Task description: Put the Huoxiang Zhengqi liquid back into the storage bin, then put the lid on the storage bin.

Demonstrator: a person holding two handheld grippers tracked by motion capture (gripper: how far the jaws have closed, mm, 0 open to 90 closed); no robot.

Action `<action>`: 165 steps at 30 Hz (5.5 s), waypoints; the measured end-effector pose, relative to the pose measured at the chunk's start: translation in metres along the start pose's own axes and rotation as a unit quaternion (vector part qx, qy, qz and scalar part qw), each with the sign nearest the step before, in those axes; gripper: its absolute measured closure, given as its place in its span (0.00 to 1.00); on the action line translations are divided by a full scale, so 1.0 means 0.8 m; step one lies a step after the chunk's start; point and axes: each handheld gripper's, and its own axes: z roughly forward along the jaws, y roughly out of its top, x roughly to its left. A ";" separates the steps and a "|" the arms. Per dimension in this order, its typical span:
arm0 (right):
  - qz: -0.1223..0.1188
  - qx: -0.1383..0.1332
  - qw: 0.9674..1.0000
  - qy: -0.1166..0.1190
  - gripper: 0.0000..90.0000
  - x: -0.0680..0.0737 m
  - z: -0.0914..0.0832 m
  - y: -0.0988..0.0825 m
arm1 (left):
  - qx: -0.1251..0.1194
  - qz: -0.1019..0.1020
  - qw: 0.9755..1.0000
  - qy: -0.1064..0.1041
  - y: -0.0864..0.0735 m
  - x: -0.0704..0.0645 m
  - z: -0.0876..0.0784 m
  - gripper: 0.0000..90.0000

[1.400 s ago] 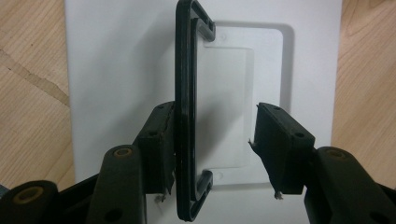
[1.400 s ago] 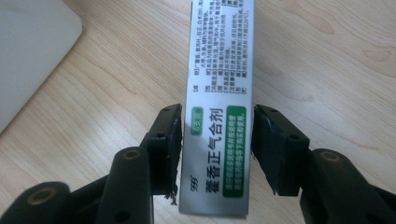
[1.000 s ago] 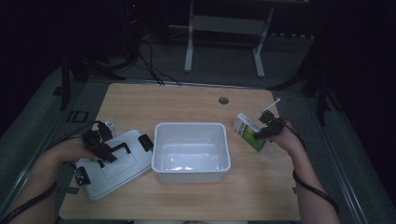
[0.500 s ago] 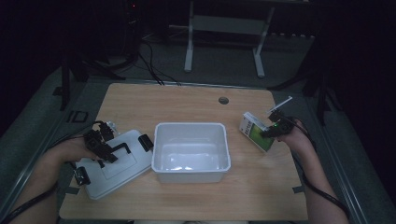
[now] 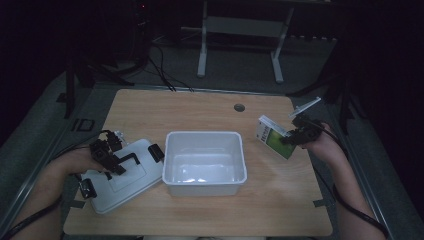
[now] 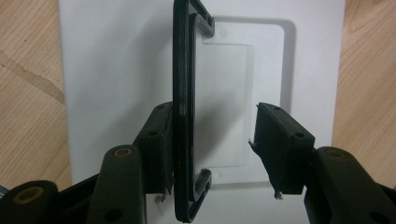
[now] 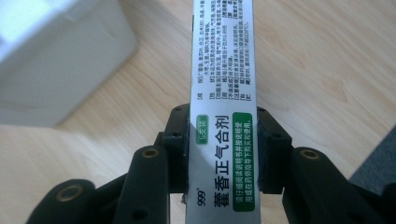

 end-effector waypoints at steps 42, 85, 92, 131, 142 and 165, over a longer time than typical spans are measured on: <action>-0.230 -0.069 0.960 0.145 0.70 0.172 -0.051 0.101 | 0.006 0.004 1.000 -0.003 0.002 -0.006 -0.006 0.55; -0.267 0.035 0.942 0.199 0.70 0.207 0.100 0.100 | 0.010 0.001 1.000 -0.008 -0.002 -0.004 0.000 0.55; -0.262 0.054 0.943 0.196 0.70 0.208 0.119 0.098 | 0.008 0.005 1.000 -0.007 -0.004 -0.003 0.001 0.55; -0.175 -0.066 0.972 0.139 0.20 0.123 0.025 0.074 | 0.026 0.008 0.999 -0.019 0.002 -0.005 0.008 0.64; -0.137 -0.060 0.985 0.083 0.22 0.078 0.024 0.034 | 0.020 0.013 1.000 -0.020 0.005 -0.007 0.007 0.75; -0.073 0.008 0.994 0.076 0.23 0.039 0.082 -0.025 | 0.047 0.020 0.999 0.015 0.014 0.001 0.006 0.93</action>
